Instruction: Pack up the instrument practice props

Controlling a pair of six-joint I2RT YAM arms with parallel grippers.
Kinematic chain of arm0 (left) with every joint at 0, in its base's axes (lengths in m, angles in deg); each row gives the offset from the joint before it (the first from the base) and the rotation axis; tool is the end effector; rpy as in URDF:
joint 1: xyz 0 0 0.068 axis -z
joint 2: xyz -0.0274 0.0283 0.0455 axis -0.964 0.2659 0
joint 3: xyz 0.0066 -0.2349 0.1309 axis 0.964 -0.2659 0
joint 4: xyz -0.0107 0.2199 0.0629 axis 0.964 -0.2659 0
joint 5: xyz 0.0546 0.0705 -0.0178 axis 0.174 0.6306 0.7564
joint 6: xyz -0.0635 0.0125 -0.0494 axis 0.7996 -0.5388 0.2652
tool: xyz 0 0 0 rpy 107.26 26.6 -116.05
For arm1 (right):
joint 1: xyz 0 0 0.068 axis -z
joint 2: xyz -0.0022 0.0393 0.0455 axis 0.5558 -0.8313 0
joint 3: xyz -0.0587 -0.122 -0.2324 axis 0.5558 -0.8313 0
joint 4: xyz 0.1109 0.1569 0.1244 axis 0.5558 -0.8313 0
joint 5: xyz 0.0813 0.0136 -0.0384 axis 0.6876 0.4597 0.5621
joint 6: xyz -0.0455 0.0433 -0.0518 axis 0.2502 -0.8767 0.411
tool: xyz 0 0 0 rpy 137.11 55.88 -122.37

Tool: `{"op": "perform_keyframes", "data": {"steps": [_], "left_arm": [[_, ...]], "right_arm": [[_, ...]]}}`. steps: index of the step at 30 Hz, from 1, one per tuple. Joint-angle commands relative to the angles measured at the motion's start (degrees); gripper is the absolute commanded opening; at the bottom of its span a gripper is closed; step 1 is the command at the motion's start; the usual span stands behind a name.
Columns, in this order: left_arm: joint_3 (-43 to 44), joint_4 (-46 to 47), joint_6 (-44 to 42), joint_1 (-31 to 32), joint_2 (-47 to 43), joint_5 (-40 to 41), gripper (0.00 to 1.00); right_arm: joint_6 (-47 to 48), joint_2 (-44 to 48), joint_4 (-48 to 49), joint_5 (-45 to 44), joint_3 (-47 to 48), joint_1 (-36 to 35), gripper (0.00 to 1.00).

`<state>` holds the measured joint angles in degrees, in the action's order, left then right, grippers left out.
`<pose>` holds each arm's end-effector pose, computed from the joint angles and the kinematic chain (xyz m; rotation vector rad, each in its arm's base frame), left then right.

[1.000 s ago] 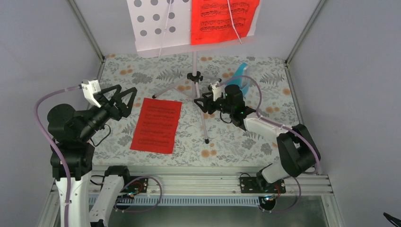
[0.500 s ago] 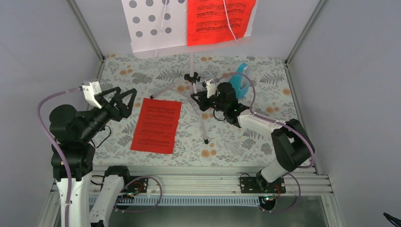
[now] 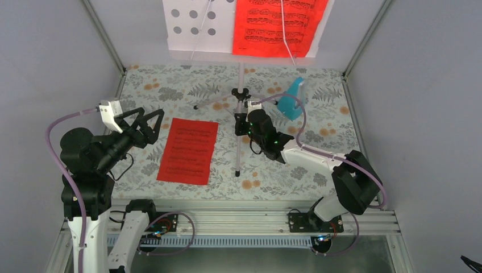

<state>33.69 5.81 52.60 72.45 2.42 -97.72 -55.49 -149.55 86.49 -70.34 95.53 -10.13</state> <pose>0.0823 -0.0340 0.4072 -0.0148 1.6883 -0.8000 0.2541 0.2272 0.2441 -0.1575 2.0226 0.6398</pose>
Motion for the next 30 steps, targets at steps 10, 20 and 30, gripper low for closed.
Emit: {"op": "perform_keyframes", "data": {"steps": [10, 20, 30], "left_arm": [[0.1, -0.9, -0.9, -0.2, -0.6, 0.6, 0.93], [2.1, -3.4, -1.8, -0.2, -0.7, 2.0, 0.97], [7.7, -4.1, -4.8, -0.2, 1.2, 0.1, 0.99]], "right_arm": [[-22.9, -6.3, -4.6, -16.7, 5.9, -6.2, 0.04], [-22.2, -4.5, -1.5, -13.4, 3.5, -6.8, 0.61], [-8.2, 13.5, 1.0, -3.6, -14.3, -5.7, 0.9]]}}
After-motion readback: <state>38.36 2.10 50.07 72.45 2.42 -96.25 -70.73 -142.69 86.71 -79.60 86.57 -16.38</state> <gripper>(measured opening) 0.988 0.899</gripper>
